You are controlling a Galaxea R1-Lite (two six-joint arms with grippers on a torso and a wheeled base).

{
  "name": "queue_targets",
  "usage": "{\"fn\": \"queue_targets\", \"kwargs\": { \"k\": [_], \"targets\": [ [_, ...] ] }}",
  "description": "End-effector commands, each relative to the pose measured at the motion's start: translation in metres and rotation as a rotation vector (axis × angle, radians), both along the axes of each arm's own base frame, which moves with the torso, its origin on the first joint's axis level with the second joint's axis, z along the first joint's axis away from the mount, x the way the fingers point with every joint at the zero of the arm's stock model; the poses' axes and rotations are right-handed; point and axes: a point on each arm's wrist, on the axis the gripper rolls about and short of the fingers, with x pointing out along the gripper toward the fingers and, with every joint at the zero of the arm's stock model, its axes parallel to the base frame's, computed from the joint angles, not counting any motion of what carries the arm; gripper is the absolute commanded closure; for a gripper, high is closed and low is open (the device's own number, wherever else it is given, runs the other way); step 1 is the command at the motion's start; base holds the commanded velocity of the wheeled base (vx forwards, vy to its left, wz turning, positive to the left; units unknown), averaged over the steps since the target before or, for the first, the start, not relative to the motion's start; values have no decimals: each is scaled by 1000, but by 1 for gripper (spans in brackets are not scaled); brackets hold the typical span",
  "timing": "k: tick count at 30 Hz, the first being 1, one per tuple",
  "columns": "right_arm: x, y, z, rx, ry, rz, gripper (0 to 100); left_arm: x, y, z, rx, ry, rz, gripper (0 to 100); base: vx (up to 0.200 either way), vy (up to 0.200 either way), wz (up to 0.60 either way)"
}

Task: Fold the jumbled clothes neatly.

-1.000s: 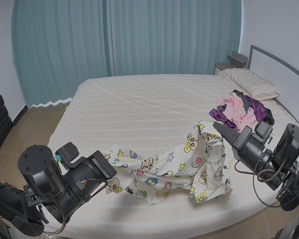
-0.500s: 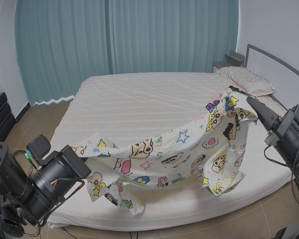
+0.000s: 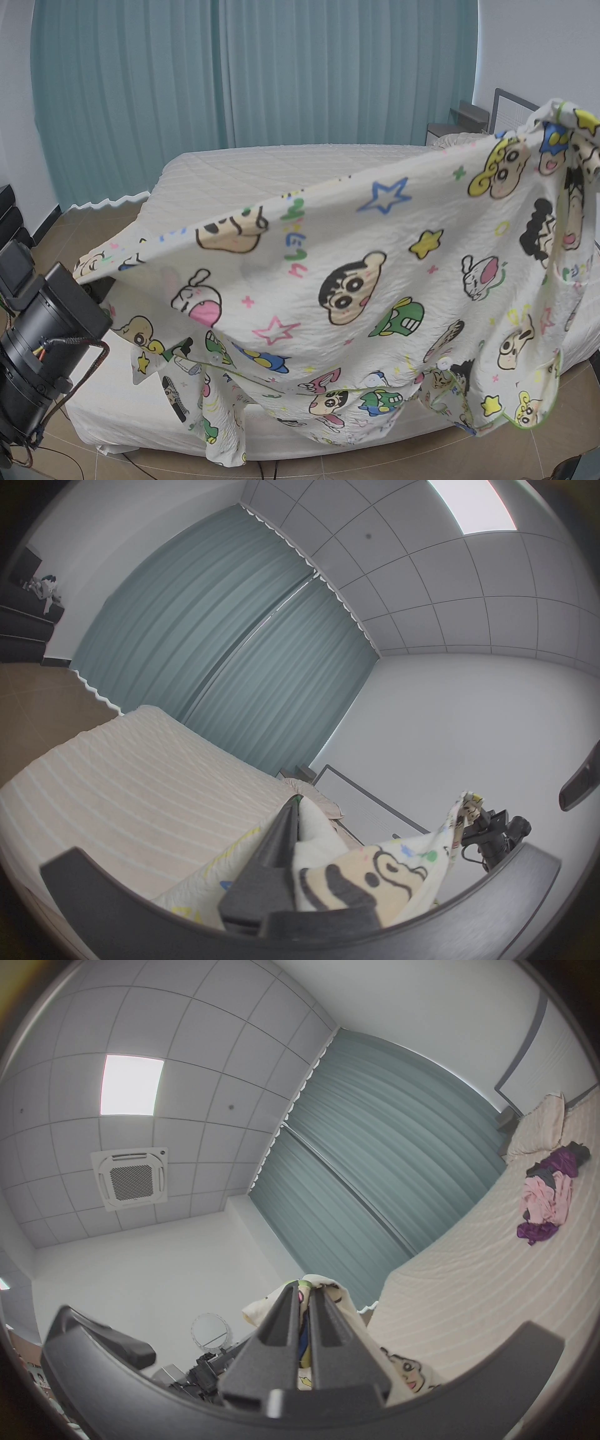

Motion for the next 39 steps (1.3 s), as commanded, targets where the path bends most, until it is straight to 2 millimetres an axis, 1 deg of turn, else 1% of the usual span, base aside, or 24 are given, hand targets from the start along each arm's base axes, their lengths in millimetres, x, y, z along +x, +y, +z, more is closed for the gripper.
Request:
{"fn": "queue_targets", "kwargs": {
  "k": [1, 3, 5, 6, 7, 8, 9, 11, 12, 13, 15, 17, 18, 19, 20, 21, 22, 23, 24, 26, 29, 33, 37, 39],
  "targets": [
    [-9, -7, 32, 34, -49, 11, 100, -2, 3, 15, -8, -20, 15, 100, 0, 0, 0],
    [-1, -1, 36, 25, -31, 6, 100, -1, 3, 14, 0, -11, 21, 100, 0, 0, 0],
    [11, 4, 38, 13, -11, -18, 100, 1, 2, 12, 6, -3, 25, 100, 0, 0, 0],
    [11, 4, 38, 13, -11, -18, 100, 1, 2, 12, 6, -3, 25, 100, 0, 0, 0],
    [28, 10, 31, -22, 26, -46, 100, 5, 0, 8, 20, 15, 39, 100, 0, 0, 0],
    [39, 13, 26, -45, 51, -68, 100, 12, -1, 2, 48, 40, 61, 100, 0, 0, 0],
    [41, 13, 25, -48, 54, -70, 100, 13, -1, 1, 50, 42, 64, 100, 0, 0, 0],
    [66, 17, 13, -88, 110, -107, 100, 25, -4, -8, 82, 84, 92, 100, 0, 0, 0],
    [67, 17, 12, -90, 112, -109, 100, 26, -5, -9, 86, 87, 93, 100, 0, 0, 0],
    [81, 19, 4, -111, 152, -122, 100, 35, -8, -14, 96, 115, 108, 100, 0, 0, 0],
    [94, 22, -2, -123, 181, -133, 100, 44, -11, -19, 97, 139, 118, 100, 0, 0, 0],
    [115, 26, -11, -148, 223, -138, 100, 60, -12, -21, 98, 161, 141, 100, 0, 0, 0],
    [115, 26, -11, -148, 223, -138, 100, 60, -12, -21, 98, 161, 141, 100, 0, 0, 0],
    [134, 31, -16, -162, 249, -150, 100, 77, -10, -22, 106, 172, 160, 100, 0, 0, 0],
    [139, 32, -18, -166, 258, -154, 100, 82, -9, -23, 108, 175, 163, 100, 0, 0, 0],
    [149, 32, -21, -171, 271, -168, 100, 90, -9, -25, 112, 184, 169, 100, 0, 0, 0],
    [153, 32, -23, -174, 278, -174, 100, 94, -10, -25, 114, 186, 171, 100, 200, 0, 0],
    [167, 34, -29, -184, 301, -184, 100, 106, -11, -29, 124, 202, 183, 100, 200, 0, 0],
    [168, 34, -30, -185, 304, -185, 100, 108, -11, -29, 124, 204, 186, 100, 200, 0, 0],
    [190, 39, -44, -199, 335, -197, 100, 132, -15, -40, 144, 238, 216, 100, 200, 0, 0],
    [207, 44, -58, -202, 347, -202, 100, 157, -15, -49, 150, 260, 253, 100, 200, 0, 0],
    [230, 51, -78, -207, 363, -214, 100, 187, -22, -61, 126, 293, 255, 100, 200, 0, 0],
    [252, 53, -97, -210, 379, -233, 100, 211, -27, -71, 111, 311, 245, 100, 200, 0, 0],
    [261, 54, -108, -216, 398, -238, 100, 223, -28, -79, 115, 322, 257, 100, 200, 0, 0]
  ]
}}
